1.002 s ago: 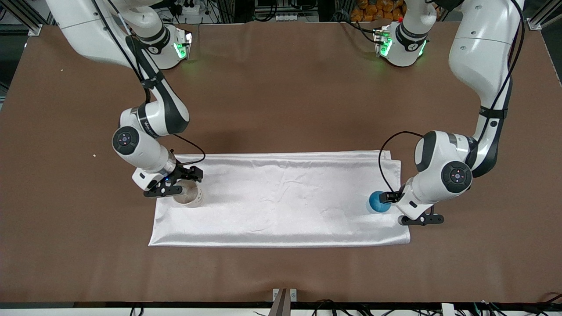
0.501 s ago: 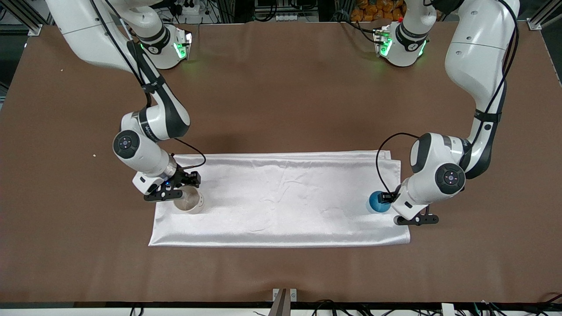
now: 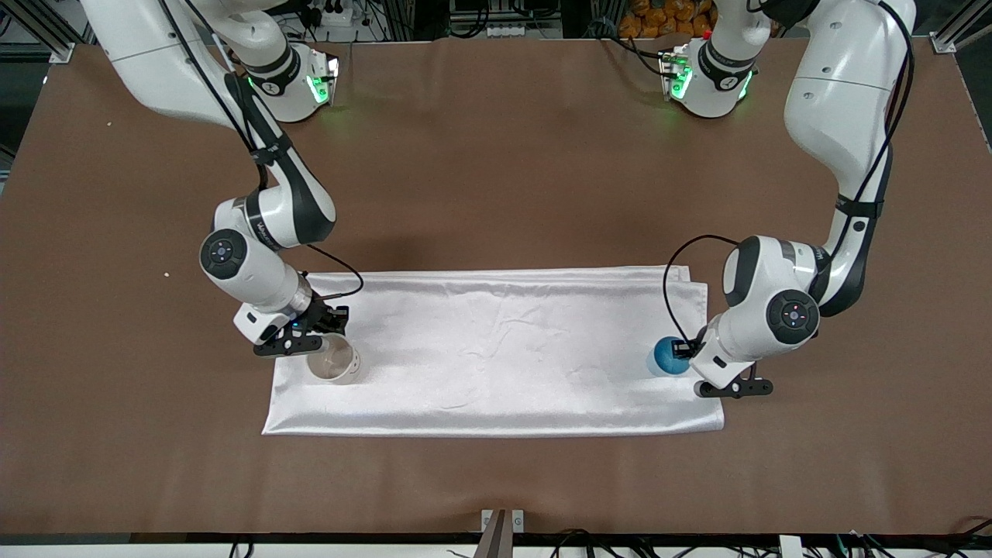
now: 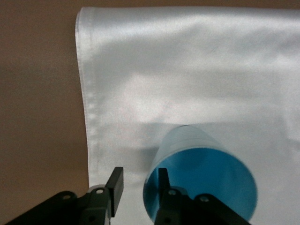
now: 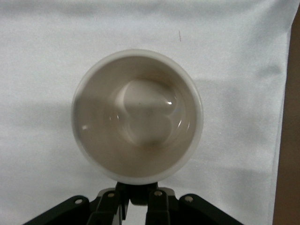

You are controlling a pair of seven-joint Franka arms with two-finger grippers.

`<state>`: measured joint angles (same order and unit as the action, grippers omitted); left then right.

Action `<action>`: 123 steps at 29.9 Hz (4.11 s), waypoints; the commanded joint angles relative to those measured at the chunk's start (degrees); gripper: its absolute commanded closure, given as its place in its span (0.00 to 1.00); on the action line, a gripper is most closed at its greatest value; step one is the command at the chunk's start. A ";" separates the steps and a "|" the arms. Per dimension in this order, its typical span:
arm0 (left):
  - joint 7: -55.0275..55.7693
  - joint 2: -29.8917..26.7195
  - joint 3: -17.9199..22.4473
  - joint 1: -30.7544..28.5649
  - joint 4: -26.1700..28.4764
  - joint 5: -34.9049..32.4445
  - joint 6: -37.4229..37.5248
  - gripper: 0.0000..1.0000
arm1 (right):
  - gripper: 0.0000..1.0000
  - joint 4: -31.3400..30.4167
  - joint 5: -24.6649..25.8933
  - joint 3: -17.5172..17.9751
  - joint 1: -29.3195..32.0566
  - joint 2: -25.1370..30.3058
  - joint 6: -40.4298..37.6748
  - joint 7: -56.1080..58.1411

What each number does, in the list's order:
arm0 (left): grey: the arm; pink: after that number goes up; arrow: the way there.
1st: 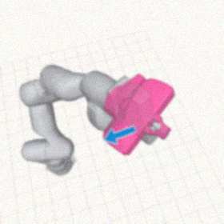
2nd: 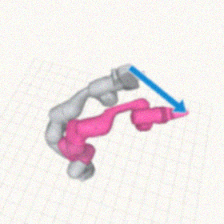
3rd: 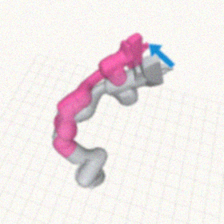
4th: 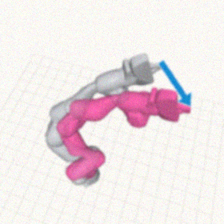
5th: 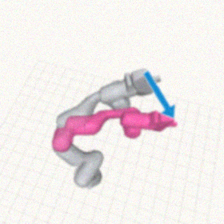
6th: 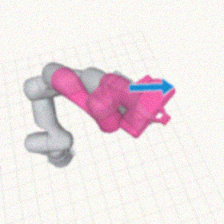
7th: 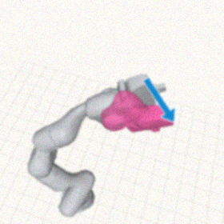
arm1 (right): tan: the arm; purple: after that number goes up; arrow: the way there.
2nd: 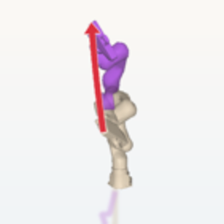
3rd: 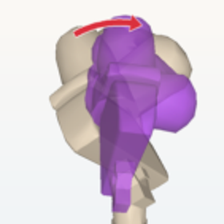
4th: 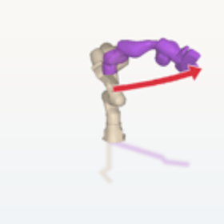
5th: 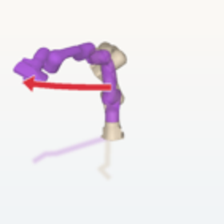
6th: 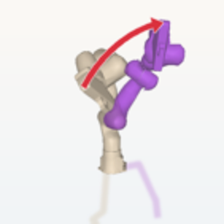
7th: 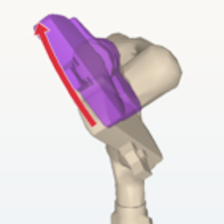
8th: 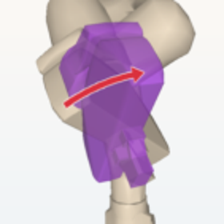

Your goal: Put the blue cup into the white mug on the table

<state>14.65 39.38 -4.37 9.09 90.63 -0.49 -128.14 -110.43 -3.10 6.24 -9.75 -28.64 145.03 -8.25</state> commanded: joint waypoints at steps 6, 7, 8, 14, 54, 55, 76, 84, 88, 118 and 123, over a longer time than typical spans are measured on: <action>0.73 -0.35 0.24 0.49 -0.63 0.14 -0.36 1.00 | 1.00 -1.10 0.91 0.26 -3.17 3.41 -2.37 -4.84; 0.73 -0.35 0.15 0.58 -0.63 0.14 -0.36 1.00 | 1.00 -1.10 0.91 0.26 -3.87 3.94 -3.25 -5.54; 0.73 -0.44 0.24 0.58 -0.63 0.14 -0.36 1.00 | 1.00 -1.10 0.91 0.26 -4.40 4.47 -4.04 -6.24; 0.73 -1.14 0.15 0.58 -0.72 0.14 -0.36 1.00 | 1.00 -1.10 0.91 0.26 -7.83 7.19 -8.35 -11.16; 15.40 -14.68 -0.37 8.66 -0.19 0.05 16.25 1.00 | 1.00 -19.56 8.28 6.68 -35.42 18.45 1.22 -55.37; 16.10 -14.94 -0.72 8.66 -0.10 0.05 16.34 1.00 | 1.00 -19.56 8.98 6.68 -36.04 18.01 1.66 -56.95; 22.26 -19.25 -4.24 9.63 5.44 0.05 20.38 1.00 | 0.58 -18.42 24.37 6.85 -39.56 10.71 5.00 -76.21; 25.42 -19.43 -4.33 11.65 5.35 0.05 20.47 1.00 | 0.00 -17.72 24.37 6.94 -39.56 10.80 4.30 -78.06; 27.97 -19.78 -4.24 13.23 5.35 0.05 21.52 1.00 | 0.00 -17.36 24.37 7.90 -39.56 11.50 3.34 -77.97; 33.51 -19.86 -4.33 16.39 5.08 -0.04 23.11 1.00 | 0.00 -8.84 14.89 10.02 -16.11 18.10 -11.69 -38.80; 37.02 -19.86 -4.33 19.03 4.91 0.05 23.11 1.00 | 0.00 -4.89 13.21 9.84 -8.64 17.39 -17.84 -27.10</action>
<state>47.48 20.88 -8.90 25.21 94.72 -0.49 -105.58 -118.92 12.48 15.14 -24.41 -11.06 132.67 -45.11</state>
